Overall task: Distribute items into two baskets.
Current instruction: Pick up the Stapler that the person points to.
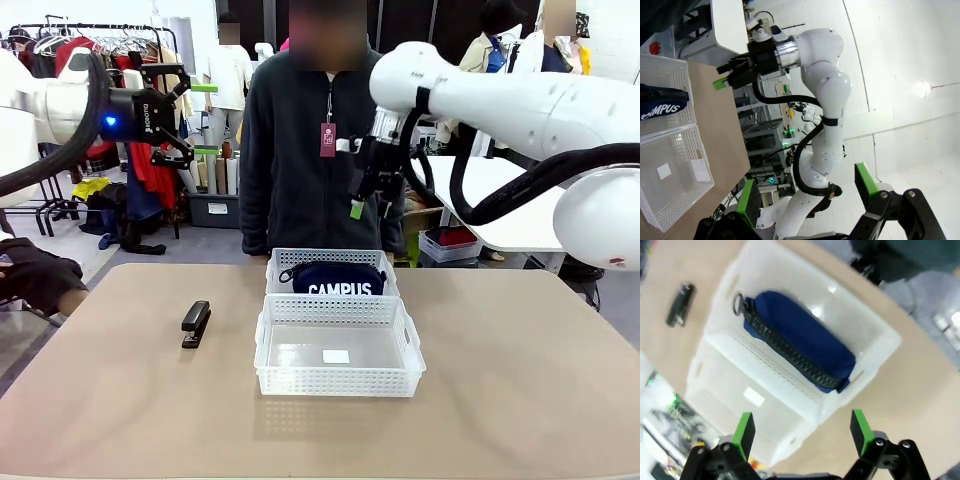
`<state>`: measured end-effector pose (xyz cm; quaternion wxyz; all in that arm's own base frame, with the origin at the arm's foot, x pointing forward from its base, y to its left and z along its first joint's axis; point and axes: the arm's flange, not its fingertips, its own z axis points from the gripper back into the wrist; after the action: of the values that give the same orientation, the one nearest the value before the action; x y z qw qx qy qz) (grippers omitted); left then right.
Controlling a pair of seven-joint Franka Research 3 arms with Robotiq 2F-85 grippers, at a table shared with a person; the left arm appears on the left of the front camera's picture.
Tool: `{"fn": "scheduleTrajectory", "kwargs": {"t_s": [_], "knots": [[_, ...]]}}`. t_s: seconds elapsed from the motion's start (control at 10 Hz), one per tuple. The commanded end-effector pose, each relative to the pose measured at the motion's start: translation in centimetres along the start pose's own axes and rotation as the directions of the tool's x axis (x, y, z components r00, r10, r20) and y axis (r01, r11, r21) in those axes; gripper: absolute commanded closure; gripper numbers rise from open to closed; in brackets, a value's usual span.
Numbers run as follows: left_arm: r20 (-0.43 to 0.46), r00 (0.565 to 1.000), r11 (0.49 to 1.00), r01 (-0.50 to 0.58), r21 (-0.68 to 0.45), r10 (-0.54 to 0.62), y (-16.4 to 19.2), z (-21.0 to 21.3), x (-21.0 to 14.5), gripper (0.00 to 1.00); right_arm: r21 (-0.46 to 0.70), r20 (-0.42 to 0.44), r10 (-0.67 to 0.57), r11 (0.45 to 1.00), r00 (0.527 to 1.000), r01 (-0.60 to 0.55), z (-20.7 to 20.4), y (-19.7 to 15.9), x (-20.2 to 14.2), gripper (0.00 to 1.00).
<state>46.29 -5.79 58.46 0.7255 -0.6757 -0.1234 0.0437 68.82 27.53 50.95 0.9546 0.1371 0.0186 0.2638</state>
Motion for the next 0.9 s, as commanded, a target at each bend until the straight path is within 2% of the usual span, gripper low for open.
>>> {"fn": "scheduleTrajectory", "kwargs": {"t_s": [0.0, 0.2, 0.4, 0.5, 0.6, 0.8], "knots": [[-0.003, 1.0, 1.0, -0.003, -0.005, 0.003, -0.2, 0.0, 0.0, 0.0, 0.163, 0.144, -0.215, 0.968, 0.966, 0.192, 2.9, -1.3, -0.7, 0.0], [-0.003, 1.0, 1.0, -0.003, -0.005, 0.003, -0.2, 0.0, 0.0, 0.0, 0.235, 0.229, -0.364, 0.921, 0.903, 0.311, 4.4, -2.7, -2.7, 0.0], [-0.003, 1.0, 1.0, -0.003, -0.005, 0.003, -0.2, 0.0, 0.0, 0.0, 0.239, 0.33, -0.453, 0.889, 0.828, 0.391, 5.8, -3.7, -4.4, 0.0], [-0.003, 1.0, 1.0, -0.003, -0.005, 0.003, -0.2, 0.0, 0.0, 0.0, 0.254, 0.336, -0.422, 0.902, 0.842, 0.35, 6.2, -3.7, -4.5, 0.0], [-0.003, 1.0, 1.0, -0.003, -0.005, 0.003, -0.2, 0.0, 0.0, 0.0, 0.245, 0.282, -0.413, 0.904, 0.866, 0.351, 8.1, -5.3, 0.0, 0.0], [-0.003, 1.0, 1.0, -0.003, -0.005, 0.003, -0.2, 0.0, 0.0, 0.0, 0.245, 0.282, -0.413, 0.904, 0.866, 0.351, 8.1, -5.3, 0.0, 0.0]]}}
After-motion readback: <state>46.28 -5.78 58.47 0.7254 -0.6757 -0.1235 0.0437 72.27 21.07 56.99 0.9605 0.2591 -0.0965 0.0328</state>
